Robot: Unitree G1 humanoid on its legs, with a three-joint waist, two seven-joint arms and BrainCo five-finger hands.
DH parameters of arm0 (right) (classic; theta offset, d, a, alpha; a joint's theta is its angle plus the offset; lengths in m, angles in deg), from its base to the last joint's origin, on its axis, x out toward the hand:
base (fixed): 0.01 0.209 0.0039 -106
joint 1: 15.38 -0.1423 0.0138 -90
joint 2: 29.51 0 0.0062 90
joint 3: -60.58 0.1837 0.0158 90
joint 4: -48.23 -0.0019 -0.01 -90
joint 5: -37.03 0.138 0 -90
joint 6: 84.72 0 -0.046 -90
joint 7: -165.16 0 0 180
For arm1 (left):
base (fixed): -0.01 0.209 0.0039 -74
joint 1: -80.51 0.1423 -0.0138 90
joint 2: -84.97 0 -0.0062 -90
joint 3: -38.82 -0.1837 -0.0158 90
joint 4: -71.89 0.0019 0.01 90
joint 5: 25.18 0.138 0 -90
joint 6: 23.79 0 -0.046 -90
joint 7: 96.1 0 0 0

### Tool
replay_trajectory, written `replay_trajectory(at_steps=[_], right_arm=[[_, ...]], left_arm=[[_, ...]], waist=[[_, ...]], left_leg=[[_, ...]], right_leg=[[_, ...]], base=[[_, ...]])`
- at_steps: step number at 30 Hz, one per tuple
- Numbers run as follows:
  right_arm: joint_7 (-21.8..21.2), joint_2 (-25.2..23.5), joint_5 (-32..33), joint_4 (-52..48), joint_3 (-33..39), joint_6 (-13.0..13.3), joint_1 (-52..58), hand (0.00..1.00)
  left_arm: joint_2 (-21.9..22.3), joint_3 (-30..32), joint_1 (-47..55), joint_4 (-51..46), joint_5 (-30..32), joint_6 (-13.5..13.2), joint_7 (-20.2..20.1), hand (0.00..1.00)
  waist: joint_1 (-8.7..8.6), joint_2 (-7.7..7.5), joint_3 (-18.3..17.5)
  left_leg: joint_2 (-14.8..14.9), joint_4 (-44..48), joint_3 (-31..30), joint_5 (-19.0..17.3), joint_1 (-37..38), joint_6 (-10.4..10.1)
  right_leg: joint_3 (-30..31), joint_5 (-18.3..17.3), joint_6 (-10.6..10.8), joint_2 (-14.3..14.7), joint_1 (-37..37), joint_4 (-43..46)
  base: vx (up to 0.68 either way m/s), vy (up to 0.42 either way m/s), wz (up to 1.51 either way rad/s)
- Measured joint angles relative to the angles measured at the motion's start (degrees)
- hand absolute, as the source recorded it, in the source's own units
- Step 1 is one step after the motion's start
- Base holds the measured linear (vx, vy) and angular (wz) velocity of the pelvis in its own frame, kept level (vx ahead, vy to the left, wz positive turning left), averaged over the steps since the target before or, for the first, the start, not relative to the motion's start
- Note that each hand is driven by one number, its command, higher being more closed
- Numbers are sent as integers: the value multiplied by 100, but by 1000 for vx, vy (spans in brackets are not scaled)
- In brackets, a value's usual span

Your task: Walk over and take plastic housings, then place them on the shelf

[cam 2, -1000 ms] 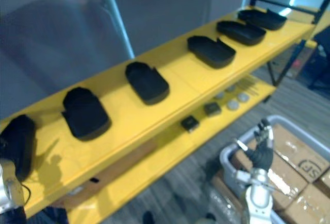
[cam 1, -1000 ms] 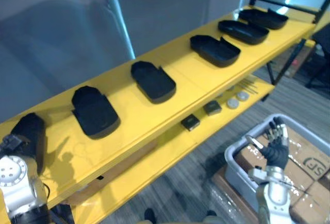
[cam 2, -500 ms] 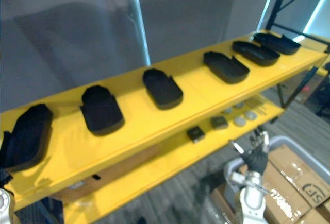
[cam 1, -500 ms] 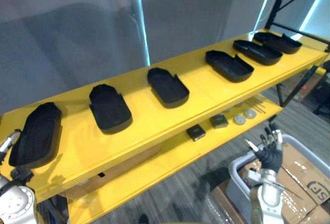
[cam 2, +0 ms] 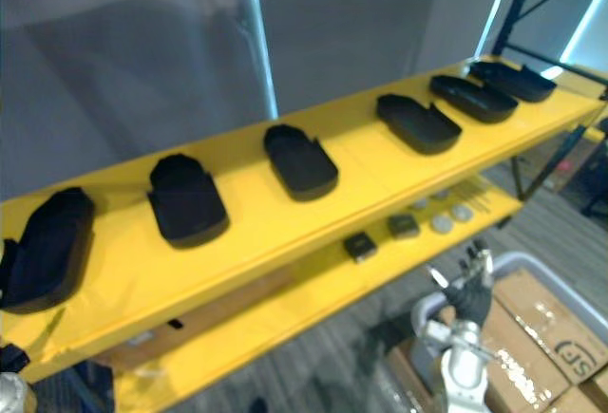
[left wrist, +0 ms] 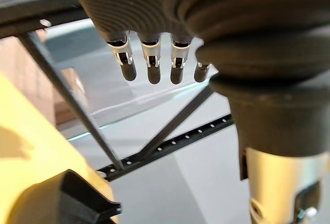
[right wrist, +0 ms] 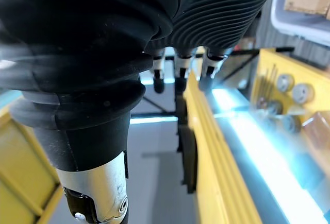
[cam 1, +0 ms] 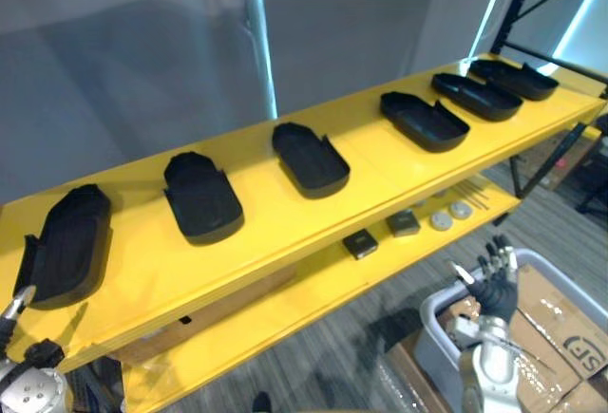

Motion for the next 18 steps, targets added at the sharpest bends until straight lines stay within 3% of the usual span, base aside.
replay_trajectory(at_steps=[3,7,14,18], right_arm=[[2,1,0,0,-107,0,39,0],[-19,3,2,0,-130,0,46,0],[-149,181,5,214,-232,-9,38,0],[-155,220,2,216,-231,-11,47,0]], left_arm=[[171,162,47,80,-2,31,271,0],[171,199,41,404,-223,100,315,0],[138,194,8,1147,-680,185,-199,0],[-96,188,-5,1375,-858,139,-475,0]], waist=[[1,-11,-4],[-2,-13,-5],[-2,-27,-12],[-9,-21,-8]], left_leg=[[35,0,32,-3,2,-4],[44,0,41,-6,2,-6],[48,1,90,-19,0,-12],[69,1,178,-34,0,-25]], right_leg=[[19,15,-20,31,-2,-29],[21,18,-21,38,-2,-41],[90,18,-20,41,-44,-42],[159,31,-26,44,-94,-42]], base=[[2,-9,-4],[0,-3,-1],[0,0,-3],[5,-1,-10]])
